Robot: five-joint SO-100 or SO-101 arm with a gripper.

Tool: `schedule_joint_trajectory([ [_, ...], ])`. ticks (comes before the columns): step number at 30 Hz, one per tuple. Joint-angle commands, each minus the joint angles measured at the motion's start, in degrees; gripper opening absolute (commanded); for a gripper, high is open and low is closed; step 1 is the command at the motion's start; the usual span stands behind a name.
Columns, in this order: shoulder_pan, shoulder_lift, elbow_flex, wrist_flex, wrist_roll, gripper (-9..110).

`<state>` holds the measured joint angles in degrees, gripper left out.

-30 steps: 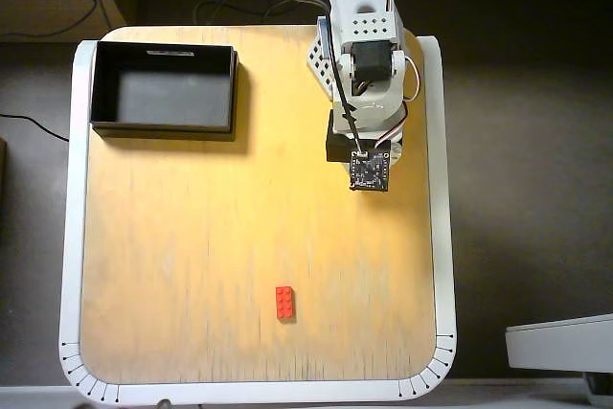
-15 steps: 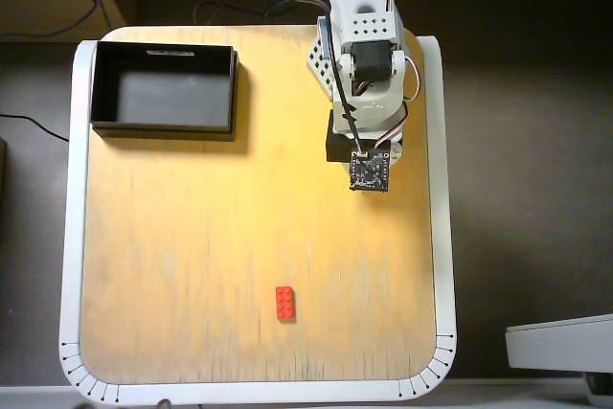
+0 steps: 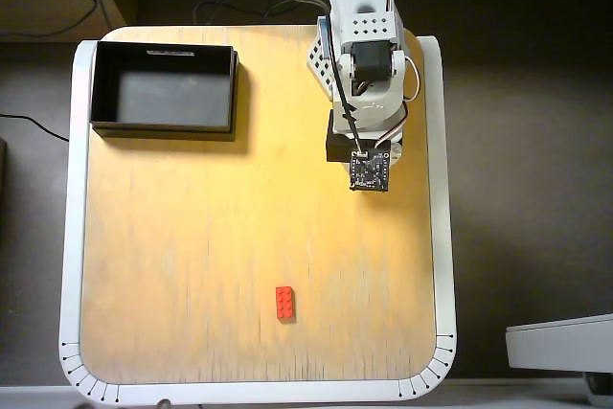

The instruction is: Grasp a lego block and put it in the bin.

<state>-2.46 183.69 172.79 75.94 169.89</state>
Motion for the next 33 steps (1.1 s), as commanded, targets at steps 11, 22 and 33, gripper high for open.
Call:
schedule_joint_trajectory([
  [11, -1.41, 5.10, 9.05, 0.26, -0.18, 0],
  [22, -1.14, 4.83, 9.05, 0.26, 7.12, 0],
  [33, 3.08, -7.29, 2.11, -4.39, 16.87, 0],
])
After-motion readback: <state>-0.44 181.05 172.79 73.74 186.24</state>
